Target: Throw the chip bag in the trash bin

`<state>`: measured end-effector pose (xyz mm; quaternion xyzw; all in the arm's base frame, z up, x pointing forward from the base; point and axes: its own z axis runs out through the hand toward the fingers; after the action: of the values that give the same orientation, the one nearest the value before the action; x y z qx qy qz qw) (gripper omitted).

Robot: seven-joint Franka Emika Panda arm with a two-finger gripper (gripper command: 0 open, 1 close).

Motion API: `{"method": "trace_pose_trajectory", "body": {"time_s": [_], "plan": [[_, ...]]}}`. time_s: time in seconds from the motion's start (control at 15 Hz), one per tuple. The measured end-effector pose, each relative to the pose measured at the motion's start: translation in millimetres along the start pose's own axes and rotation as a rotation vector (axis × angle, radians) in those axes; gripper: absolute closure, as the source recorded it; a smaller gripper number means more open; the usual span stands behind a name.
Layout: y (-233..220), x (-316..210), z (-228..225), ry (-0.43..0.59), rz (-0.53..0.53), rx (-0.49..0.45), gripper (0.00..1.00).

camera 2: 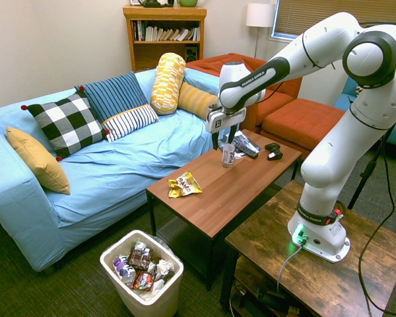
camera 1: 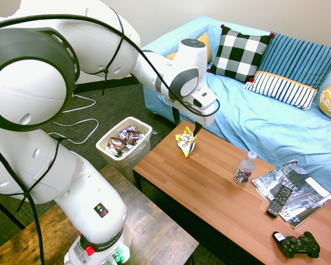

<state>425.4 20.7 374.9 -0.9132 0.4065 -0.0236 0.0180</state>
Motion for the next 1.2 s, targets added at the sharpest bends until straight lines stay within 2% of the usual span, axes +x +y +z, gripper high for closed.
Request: {"method": "trace_pose_trajectory", "body": {"time_s": [0.33, 0.73, 1.0, 1.2], "plan": [[-27.6, 8.9, 22.0, 0.015, -0.031, 0.013, 0.0], [-110.2, 43.0, 105.1, 0.016, -0.069, 0.027, 0.0], [-140.6, 84.7, 165.4, 0.006, -0.045, 0.01, 0.0], [-164.9, 95.8, 201.9, -0.028, -0.048, 0.017, 0.0]]}}
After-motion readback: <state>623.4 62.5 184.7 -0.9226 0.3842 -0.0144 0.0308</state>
